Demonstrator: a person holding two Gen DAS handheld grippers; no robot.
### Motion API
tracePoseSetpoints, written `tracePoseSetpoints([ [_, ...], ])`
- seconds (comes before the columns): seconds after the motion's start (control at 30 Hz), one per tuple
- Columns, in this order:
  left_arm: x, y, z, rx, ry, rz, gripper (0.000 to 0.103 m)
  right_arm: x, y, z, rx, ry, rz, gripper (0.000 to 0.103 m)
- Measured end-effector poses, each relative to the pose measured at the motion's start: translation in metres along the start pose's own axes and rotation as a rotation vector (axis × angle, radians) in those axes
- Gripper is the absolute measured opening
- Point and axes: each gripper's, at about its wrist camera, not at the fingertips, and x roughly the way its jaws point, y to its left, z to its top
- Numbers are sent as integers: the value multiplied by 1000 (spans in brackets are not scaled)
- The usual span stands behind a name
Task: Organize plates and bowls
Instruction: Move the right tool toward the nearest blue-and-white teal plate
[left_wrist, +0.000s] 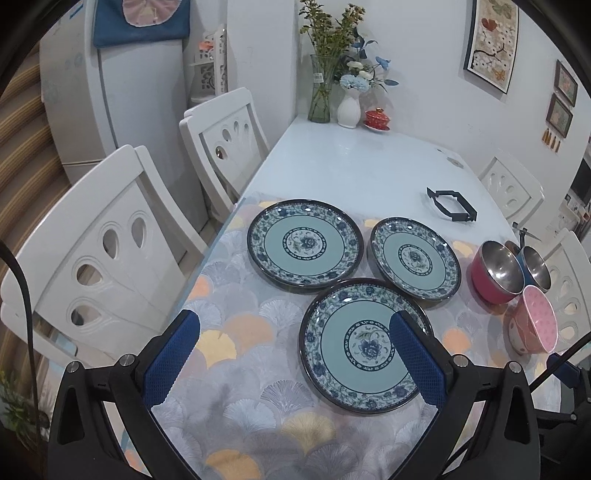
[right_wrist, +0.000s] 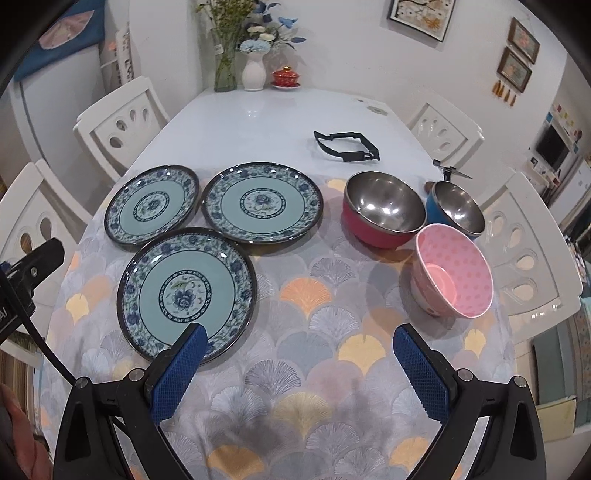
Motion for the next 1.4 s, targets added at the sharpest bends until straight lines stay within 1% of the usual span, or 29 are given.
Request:
tracePoseSetpoints([
  [0.17, 2, -1, -1, 3, 16, -5, 102, 0, 0, -1, -2, 2, -2, 100],
  [0.27, 2, -1, -1, 0, 21, -8, 102, 1, -6, -3, 33, 14, 21, 100],
  [0.4, 2, -3, -3, 6, 25, -12, 102, 4, -9, -2, 47, 32, 19, 100],
  [0.6, 4, -8, -4, 22, 33, -10, 102, 4, -6, -3, 28, 35, 15, 100],
  [0.77, 6, -9, -5, 29, 37, 19, 102, 2, -1, -3, -5, 17, -1, 100],
  [0.87, 8, -7, -4, 22, 42, 22, 102, 1, 4, -2, -26, 8, -3, 100],
  [1.03, 10, -6, -6, 17, 51, 24, 102, 4, 5, -2, -33, 18, -4, 100],
  [1.17, 13, -4, -7, 11, 64, 27, 102, 2, 9, -1, -57, -1, -19, 100],
  [1.4, 17, -1, -8, -9, 80, 32, 102, 7, 10, 0, -60, 17, -3, 100],
])
